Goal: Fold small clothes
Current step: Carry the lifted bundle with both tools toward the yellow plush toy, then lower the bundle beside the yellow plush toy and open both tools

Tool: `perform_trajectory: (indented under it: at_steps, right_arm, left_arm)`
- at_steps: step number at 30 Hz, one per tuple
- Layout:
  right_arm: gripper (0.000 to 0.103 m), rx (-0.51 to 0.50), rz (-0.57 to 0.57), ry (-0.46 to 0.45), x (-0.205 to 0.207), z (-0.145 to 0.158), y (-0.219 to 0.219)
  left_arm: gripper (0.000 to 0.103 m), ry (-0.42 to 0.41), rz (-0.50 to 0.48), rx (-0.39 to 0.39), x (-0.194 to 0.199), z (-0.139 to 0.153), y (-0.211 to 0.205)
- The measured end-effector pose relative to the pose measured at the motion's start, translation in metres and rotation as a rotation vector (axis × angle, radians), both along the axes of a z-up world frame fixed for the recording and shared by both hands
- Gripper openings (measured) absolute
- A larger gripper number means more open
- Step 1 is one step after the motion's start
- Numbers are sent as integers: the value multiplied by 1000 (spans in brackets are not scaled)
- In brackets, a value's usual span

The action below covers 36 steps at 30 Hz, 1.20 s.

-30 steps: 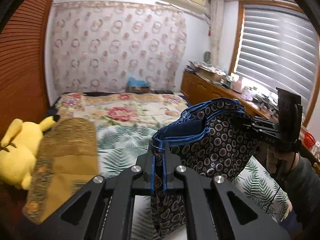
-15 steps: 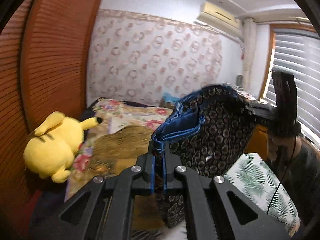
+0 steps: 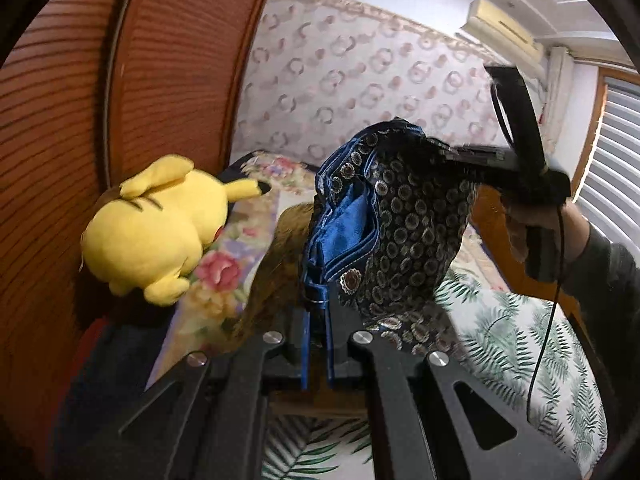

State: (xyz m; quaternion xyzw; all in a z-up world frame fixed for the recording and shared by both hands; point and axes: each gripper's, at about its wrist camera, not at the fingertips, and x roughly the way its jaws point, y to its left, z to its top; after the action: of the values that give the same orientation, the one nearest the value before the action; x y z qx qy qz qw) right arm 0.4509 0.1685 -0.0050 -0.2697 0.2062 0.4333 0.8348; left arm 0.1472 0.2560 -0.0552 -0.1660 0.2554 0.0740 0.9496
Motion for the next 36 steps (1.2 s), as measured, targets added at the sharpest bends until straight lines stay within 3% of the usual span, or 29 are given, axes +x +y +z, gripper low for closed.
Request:
perform_trajectory:
  at_steps: [4, 7, 11, 15, 21, 25, 27, 33, 36]
  right_arm:
    - [41, -11, -96, 5, 14, -3, 14]
    - [47, 21, -198, -75, 12, 7, 12]
    - [47, 12, -178, -46, 13, 4, 0]
    - [47, -23, -98, 94, 5, -31, -7]
    - [47, 8, -17, 224, -23, -71, -17]
    - [47, -30, -29, 261, -29, -99, -11]
    - [47, -42, -42, 238, -31, -107, -8]
    - [47, 35, -40, 242, -56, -88, -31]
    - [47, 59, -7, 260, -77, -81, -37]
  left_arm:
    - [3, 36, 8, -16, 1, -17, 5]
    - [3, 52, 19, -41, 3, -25, 10]
    - [3, 54, 35, -52, 1, -29, 12]
    - [3, 72, 48, -37, 1, -35, 12]
    - [3, 93, 48, 5, 3, -33, 8]
    - [5, 98, 41, 31, 1, -30, 3]
    - [6, 102, 42, 50, -1, -28, 1]
    - [19, 107, 52, 92, -13, -19, -3]
    - [35, 92, 49, 99, -21, -12, -6]
